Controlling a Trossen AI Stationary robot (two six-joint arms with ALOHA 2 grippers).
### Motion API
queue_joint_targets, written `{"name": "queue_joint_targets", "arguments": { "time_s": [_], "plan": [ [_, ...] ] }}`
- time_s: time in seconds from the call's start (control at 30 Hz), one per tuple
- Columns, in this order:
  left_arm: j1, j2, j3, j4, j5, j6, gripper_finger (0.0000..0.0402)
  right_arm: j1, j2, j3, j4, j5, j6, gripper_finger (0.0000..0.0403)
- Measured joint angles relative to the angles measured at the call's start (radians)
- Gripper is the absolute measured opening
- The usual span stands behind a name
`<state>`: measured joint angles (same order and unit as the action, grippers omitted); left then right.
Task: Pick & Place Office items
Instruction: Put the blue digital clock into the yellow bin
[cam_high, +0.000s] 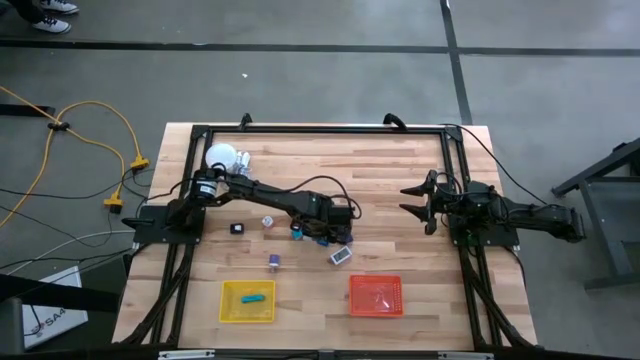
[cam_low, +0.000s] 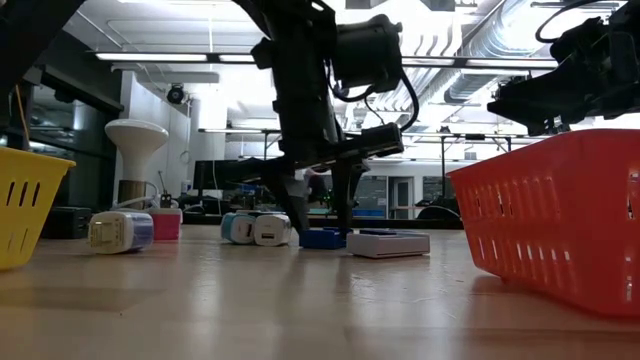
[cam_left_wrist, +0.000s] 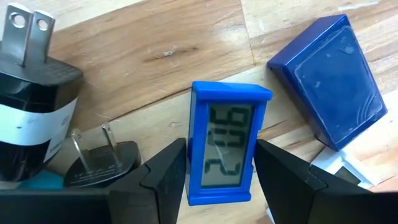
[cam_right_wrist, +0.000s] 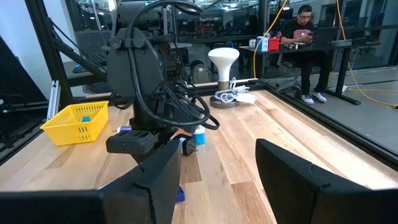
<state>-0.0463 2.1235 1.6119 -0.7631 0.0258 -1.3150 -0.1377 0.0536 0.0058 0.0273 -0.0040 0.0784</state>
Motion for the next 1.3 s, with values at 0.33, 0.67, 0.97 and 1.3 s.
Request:
{"name": "queue_joint_targets", "arguments": {
  "time_s": [0.33, 0.67, 0.97, 1.3],
  "plan": [
    [-0.018, 0.011, 0.002, -0.004, -0.039, -0.027, 0.0182, 0.000, 0.000, 0.000, 0.000, 0.001, 0.000, 0.0195],
    [-0.014, 0.013, 0.002, -0.028, -0.025, -0.026, 0.0182, 0.000, 0.000, 0.000, 0.000, 0.001, 0.000, 0.0195],
    [-0.008, 0.015, 0.002, -0.082, -0.026, -0.021, 0.0182, 0.000, 0.000, 0.000, -0.001, 0.001, 0.000, 0.0195],
    [-0.005, 0.015, 0.000, -0.098, -0.040, 0.002, 0.0182, 0.000, 0.000, 0.000, -0.001, 0.001, 0.000, 0.0195]
  ]
}}
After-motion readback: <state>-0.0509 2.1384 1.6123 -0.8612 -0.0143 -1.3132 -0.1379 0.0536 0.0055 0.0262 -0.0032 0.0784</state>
